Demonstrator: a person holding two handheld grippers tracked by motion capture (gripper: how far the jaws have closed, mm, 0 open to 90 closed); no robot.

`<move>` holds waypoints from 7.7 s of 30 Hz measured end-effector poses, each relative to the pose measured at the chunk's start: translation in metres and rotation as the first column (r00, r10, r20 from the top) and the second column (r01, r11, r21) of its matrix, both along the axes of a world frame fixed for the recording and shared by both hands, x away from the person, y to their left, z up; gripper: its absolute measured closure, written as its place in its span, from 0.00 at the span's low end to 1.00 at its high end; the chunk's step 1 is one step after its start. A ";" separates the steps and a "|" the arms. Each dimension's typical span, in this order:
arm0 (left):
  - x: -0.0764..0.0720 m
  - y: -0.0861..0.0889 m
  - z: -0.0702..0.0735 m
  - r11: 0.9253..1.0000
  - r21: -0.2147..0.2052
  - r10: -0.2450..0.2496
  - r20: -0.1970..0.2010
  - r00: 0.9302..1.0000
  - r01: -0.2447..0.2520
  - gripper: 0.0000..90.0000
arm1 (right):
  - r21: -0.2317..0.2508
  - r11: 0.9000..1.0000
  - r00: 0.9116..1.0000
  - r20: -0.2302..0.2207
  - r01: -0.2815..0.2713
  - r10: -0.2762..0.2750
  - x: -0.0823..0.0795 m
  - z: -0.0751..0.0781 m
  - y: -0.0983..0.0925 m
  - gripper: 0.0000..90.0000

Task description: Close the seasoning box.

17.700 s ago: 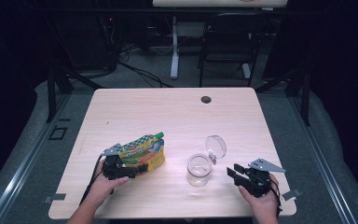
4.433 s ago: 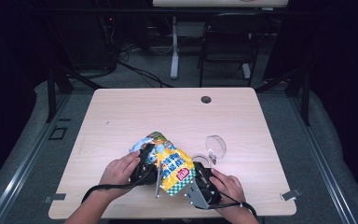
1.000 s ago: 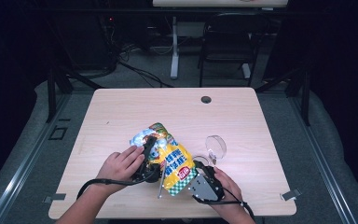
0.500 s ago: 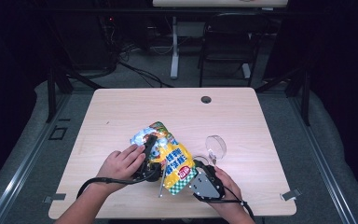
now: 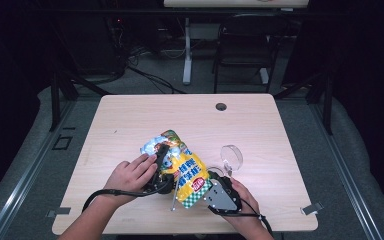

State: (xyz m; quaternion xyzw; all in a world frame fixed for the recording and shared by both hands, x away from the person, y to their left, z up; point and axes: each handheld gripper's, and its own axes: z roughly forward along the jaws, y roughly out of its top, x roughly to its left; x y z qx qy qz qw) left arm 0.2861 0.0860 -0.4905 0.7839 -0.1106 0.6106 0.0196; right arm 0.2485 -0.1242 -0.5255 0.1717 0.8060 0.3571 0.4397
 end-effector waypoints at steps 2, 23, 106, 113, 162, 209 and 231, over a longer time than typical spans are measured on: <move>0.000 0.000 0.001 1.000 0.000 0.000 0.002 1.000 0.000 0.67 | 0.011 1.000 1.000 -0.009 0.001 0.000 0.001 0.001 -0.001 0.79; 0.000 -0.004 0.010 0.999 0.036 0.009 -0.001 1.000 -0.009 0.68 | 0.106 0.994 0.997 -0.068 -0.015 0.022 0.006 0.004 -0.006 0.79; 0.001 -0.024 0.022 0.985 0.173 -0.002 0.000 1.000 0.001 0.68 | 0.135 0.991 0.993 -0.118 0.007 0.009 0.008 0.000 -0.013 0.78; 0.000 -0.024 0.021 0.984 0.179 0.000 0.004 1.000 0.000 0.68 | 0.132 0.991 0.993 -0.119 0.006 0.010 0.008 0.000 -0.013 0.78; 0.000 -0.035 0.033 0.962 0.273 -0.014 0.015 1.000 0.010 0.69 | 0.136 0.991 0.993 -0.119 0.017 -0.001 0.008 0.000 -0.013 0.78; -0.003 -0.038 0.038 0.954 0.298 -0.021 0.019 1.000 0.014 0.69 | 0.188 0.982 0.988 -0.156 0.015 0.014 0.006 0.001 -0.015 0.78; -0.004 -0.039 0.040 0.949 0.313 -0.032 0.033 0.999 0.020 0.69 | 0.192 0.981 0.988 -0.156 0.015 0.016 0.005 0.002 -0.016 0.78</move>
